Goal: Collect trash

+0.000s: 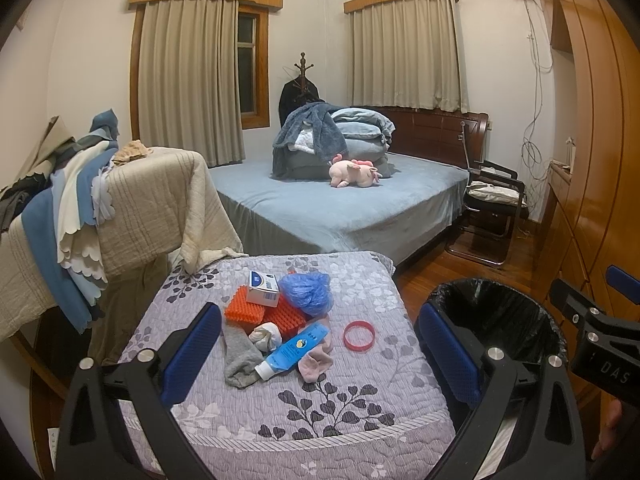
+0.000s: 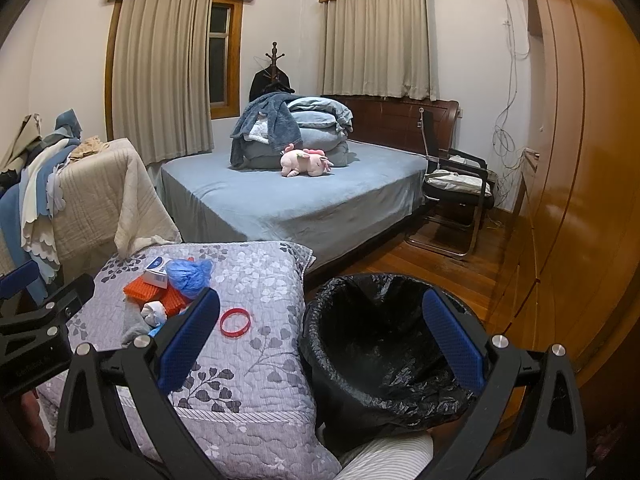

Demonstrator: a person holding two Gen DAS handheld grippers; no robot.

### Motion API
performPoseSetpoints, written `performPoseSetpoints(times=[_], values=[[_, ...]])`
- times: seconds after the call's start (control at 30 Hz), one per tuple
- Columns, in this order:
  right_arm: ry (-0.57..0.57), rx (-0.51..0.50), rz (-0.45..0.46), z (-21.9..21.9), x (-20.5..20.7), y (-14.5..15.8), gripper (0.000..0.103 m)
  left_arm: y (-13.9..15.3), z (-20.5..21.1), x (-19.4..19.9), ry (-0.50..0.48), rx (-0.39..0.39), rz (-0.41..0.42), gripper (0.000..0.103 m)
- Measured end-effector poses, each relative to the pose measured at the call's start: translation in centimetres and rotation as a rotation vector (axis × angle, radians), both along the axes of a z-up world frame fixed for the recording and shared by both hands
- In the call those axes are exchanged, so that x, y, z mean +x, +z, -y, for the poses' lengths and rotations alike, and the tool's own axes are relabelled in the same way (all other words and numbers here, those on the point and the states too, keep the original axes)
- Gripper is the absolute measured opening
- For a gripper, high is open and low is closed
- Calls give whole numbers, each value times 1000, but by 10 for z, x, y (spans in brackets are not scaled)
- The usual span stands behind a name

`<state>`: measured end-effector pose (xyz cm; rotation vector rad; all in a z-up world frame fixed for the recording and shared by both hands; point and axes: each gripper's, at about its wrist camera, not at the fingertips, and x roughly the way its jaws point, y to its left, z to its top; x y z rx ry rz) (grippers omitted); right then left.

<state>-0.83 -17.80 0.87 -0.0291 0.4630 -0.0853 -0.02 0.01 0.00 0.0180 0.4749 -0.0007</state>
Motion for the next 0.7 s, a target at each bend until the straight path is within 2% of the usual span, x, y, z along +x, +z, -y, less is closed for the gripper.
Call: performPoseSetpoints(times=[0.7], values=[[7, 4, -12, -5, 8, 2, 99, 0, 0, 0, -1, -2, -2, 97]])
